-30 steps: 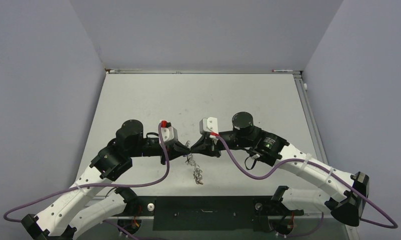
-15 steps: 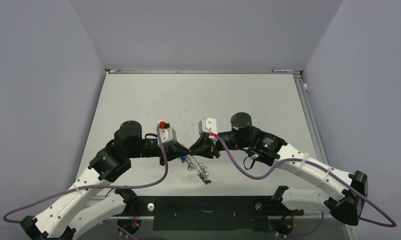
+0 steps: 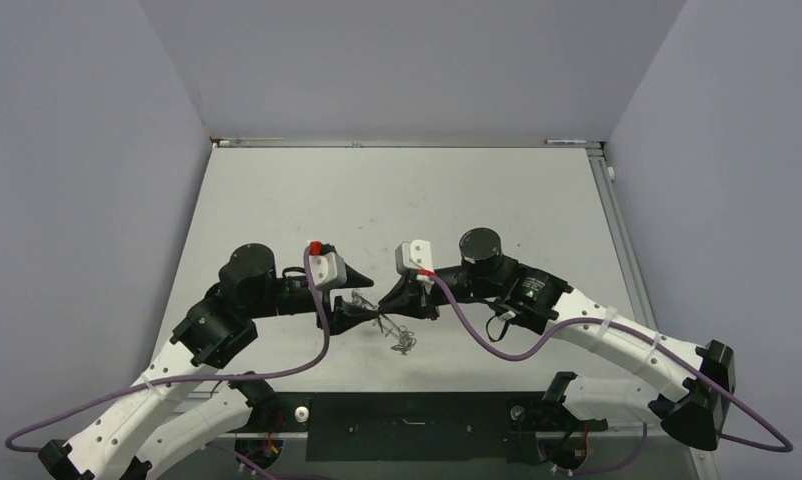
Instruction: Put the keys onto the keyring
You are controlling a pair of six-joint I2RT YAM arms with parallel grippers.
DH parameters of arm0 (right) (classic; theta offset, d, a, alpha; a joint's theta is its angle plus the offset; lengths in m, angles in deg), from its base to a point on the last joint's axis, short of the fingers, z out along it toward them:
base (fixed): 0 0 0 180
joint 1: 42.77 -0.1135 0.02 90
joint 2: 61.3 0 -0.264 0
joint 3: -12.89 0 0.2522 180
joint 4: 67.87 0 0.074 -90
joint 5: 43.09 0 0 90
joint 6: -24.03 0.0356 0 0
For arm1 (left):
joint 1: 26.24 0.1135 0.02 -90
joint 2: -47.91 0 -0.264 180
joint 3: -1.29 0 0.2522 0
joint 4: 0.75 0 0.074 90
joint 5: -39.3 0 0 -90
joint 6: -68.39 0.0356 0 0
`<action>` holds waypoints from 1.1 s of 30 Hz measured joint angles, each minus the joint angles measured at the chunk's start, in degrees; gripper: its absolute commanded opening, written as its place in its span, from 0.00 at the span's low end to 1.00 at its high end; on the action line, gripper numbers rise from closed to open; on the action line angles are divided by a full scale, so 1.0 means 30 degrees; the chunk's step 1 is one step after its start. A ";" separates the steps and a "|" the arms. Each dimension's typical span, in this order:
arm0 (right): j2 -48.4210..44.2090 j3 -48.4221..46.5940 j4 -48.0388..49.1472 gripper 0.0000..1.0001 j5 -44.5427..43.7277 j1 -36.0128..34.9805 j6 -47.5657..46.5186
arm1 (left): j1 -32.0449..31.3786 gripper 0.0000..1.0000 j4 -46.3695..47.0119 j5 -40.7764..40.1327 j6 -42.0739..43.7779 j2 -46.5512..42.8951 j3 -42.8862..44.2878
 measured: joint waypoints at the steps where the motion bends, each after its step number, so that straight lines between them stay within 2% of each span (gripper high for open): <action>1: 0.0000 0.0109 0.0051 0.05 -0.0153 -0.0044 0.0007 | 0.0051 0.61 0.0248 0.0029 -0.0131 -0.0131 -0.0007; 3: 0.0007 0.0204 -0.0029 0.05 -0.0408 -0.0066 0.0015 | 0.0044 0.58 0.0641 0.0262 -0.0335 -0.0503 -0.0007; 7: -0.0226 0.0204 -0.0058 0.05 -0.0794 -0.0066 0.0080 | 0.0270 0.42 0.1144 0.0364 -0.0678 -0.1377 -0.0007; 10: -0.0984 0.0226 0.0095 0.05 -0.1209 -0.0066 0.0270 | 0.0357 0.41 0.1654 0.0750 -0.0911 -0.1727 -0.0007; 13: -0.1996 0.0379 0.0933 0.05 -0.1734 -0.0066 0.0605 | 0.0357 0.43 0.1967 0.1107 -0.1268 -0.1625 -0.0022; 14: -0.2346 0.0474 0.1268 0.05 -0.1938 -0.0066 0.0721 | 0.0372 0.51 0.2091 0.1209 -0.1377 -0.1566 -0.0051; 17: -0.3249 0.0758 0.2215 0.05 -0.2652 -0.0066 0.1137 | 0.0372 0.62 0.2550 0.1377 -0.1741 -0.1399 -0.0226; 25: -0.3847 0.1552 0.4481 0.05 -0.4299 -0.0080 0.2200 | 0.0386 0.61 0.6790 0.1107 -0.3679 -0.1435 -0.3060; 33: -0.3235 0.1960 0.5668 0.05 -0.5297 -0.0248 0.3038 | 0.0386 0.61 0.8779 -0.0794 -0.4452 -0.1260 -0.4102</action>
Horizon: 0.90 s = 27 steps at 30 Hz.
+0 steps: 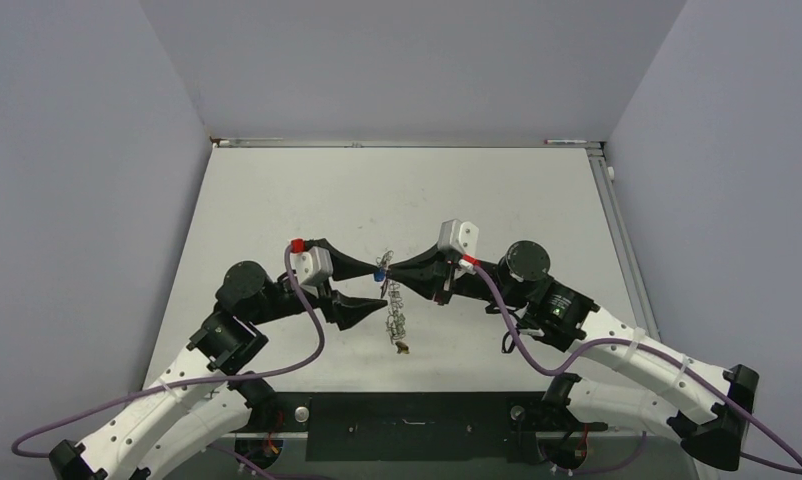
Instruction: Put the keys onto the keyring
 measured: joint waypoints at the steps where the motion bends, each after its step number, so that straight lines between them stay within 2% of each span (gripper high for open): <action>1: 0.0117 0.0000 0.0066 0.05 -0.0029 -0.0044 0.0044 | 0.0000 0.61 0.0095 -0.0080 0.0000 0.0095 0.0000; 5: 0.0444 0.0000 0.0357 0.05 -0.0168 -0.0350 0.0073 | 0.0000 0.60 0.0102 -0.0372 0.0007 0.0517 0.0000; 12: 0.0495 0.0000 0.0641 0.05 -0.0226 -0.0670 0.0058 | -0.0007 0.51 0.0087 -0.0605 0.0058 0.0809 0.0000; 27: 0.0495 0.0000 0.0714 0.05 -0.0262 -0.0889 0.0051 | -0.0015 0.47 0.0058 -0.0809 0.0284 0.0831 0.0000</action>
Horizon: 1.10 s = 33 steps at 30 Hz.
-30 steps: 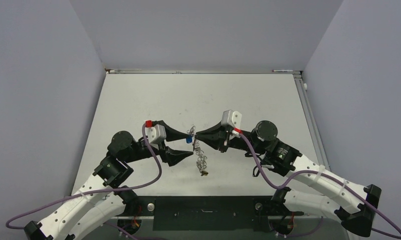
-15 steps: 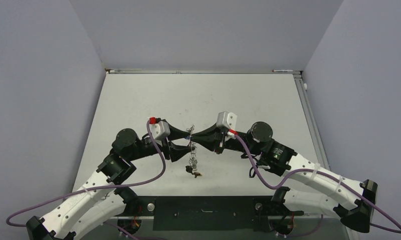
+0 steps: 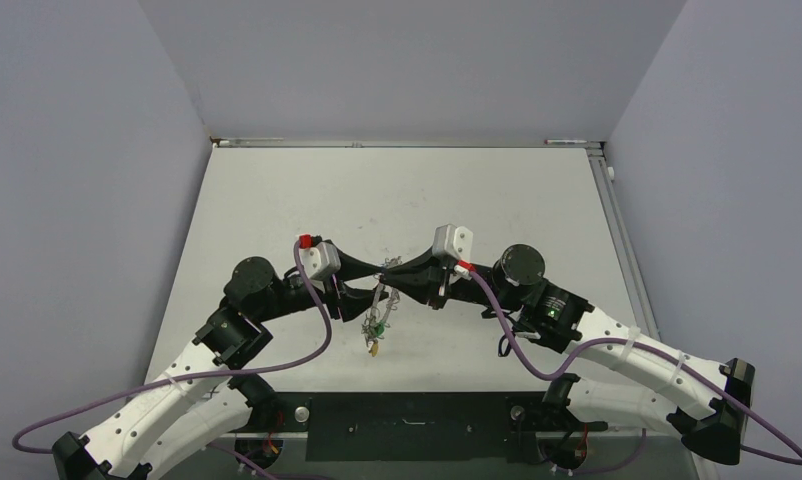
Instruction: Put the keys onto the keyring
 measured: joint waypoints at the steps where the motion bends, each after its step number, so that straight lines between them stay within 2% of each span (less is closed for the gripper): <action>1: 0.0000 0.0000 0.0007 0.05 -0.0007 0.0000 0.0000 | 0.0000 0.44 0.0000 0.0000 0.0007 0.0000 0.0000; 5: 0.0000 0.0007 0.0204 0.05 -0.0015 0.0000 0.0007 | 0.0000 0.23 -0.0007 0.0000 0.0146 0.0000 0.0000; 7: 0.0000 0.0029 0.0401 0.05 -0.0015 0.0000 0.0007 | -0.0007 0.04 -0.0015 -0.0007 0.0255 0.0000 0.0000; 8: 0.0000 0.0051 0.0488 0.05 -0.0015 0.0000 0.0007 | -0.0007 0.00 -0.0015 -0.0007 0.0328 0.0000 0.0000; 13: -0.0022 0.0364 0.0627 0.05 -0.0321 -0.0007 0.0007 | -0.0036 0.00 -0.0372 -0.0189 0.0641 -0.0189 0.0036; 17: -0.0568 0.1158 0.0656 0.05 -0.1173 -0.0007 0.0022 | -0.0036 0.00 -0.2769 -0.0772 0.1792 -0.0044 0.1071; 19: -0.1064 0.1821 0.0495 0.18 -0.1843 0.0000 0.0066 | -0.0044 0.00 -0.4109 -0.1158 0.2310 0.0423 0.2113; 24: -0.1960 0.3249 0.0182 0.63 -0.3592 0.0000 0.1020 | -0.0117 0.00 -0.6564 -0.2222 0.3096 0.1392 0.3978; 27: -0.2929 0.4014 -0.0350 0.67 -0.4794 0.0000 0.1508 | -0.0117 0.00 -0.7803 -0.3016 0.3402 0.2047 0.4685; 33: -0.5362 0.4459 -0.1333 0.67 -0.8342 0.0000 0.1749 | -0.0153 0.00 -0.9296 -0.3985 0.3461 0.4306 0.6506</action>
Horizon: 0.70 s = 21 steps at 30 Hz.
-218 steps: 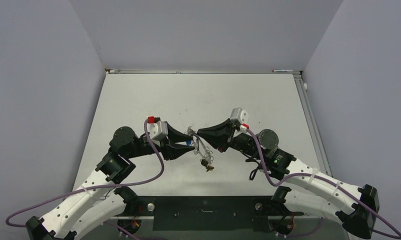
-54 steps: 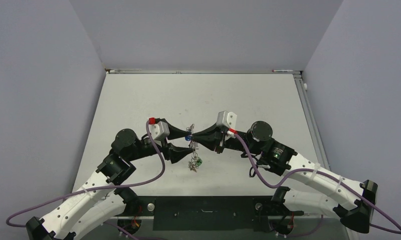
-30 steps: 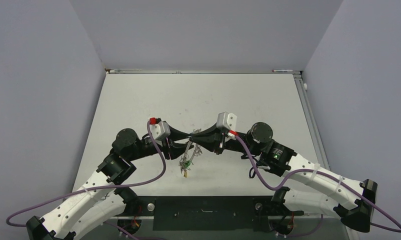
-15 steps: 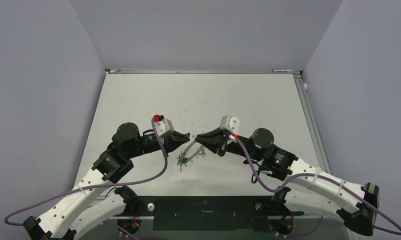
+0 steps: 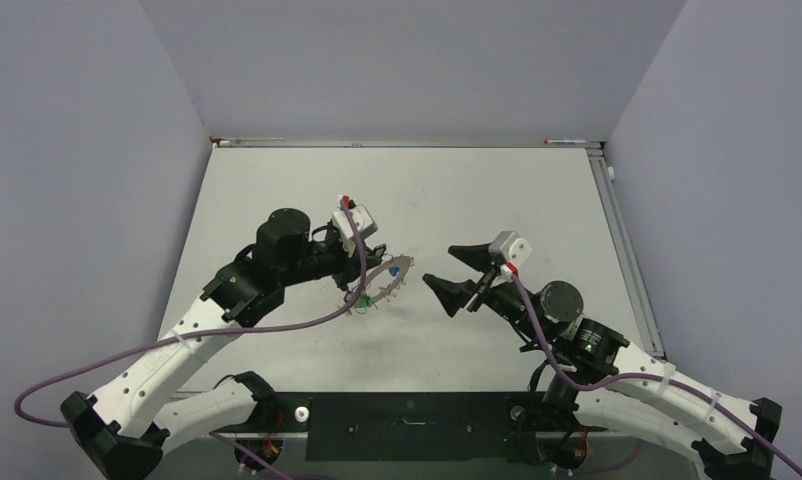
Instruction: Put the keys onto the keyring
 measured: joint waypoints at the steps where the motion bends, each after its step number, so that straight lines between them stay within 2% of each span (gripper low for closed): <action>1: -0.0313 0.0000 -0.0066 0.67 -0.0874 0.0000 0.0058 | -0.0036 0.00 -0.0160 -0.0117 0.0007 0.0641 0.0495; 9: -0.2120 0.0386 -0.0852 0.67 -0.8750 0.0000 0.0852 | -0.1239 0.00 -0.0087 -0.1049 -0.0750 0.6390 0.3781; 14: -0.3235 0.0546 -0.1632 0.67 -1.2356 0.0007 0.1297 | -0.3089 0.00 0.0576 -0.2288 -0.2521 1.0346 0.6819; 18: -0.4182 0.0539 -0.2521 0.67 -1.4192 0.0015 0.1617 | -0.4685 0.00 0.1588 -0.3053 -0.3606 1.1533 0.7322; 21: -0.4568 0.0539 -0.3198 0.67 -1.4928 0.0015 0.1894 | -0.5013 0.00 0.2113 -0.3708 -0.4248 1.1599 0.6659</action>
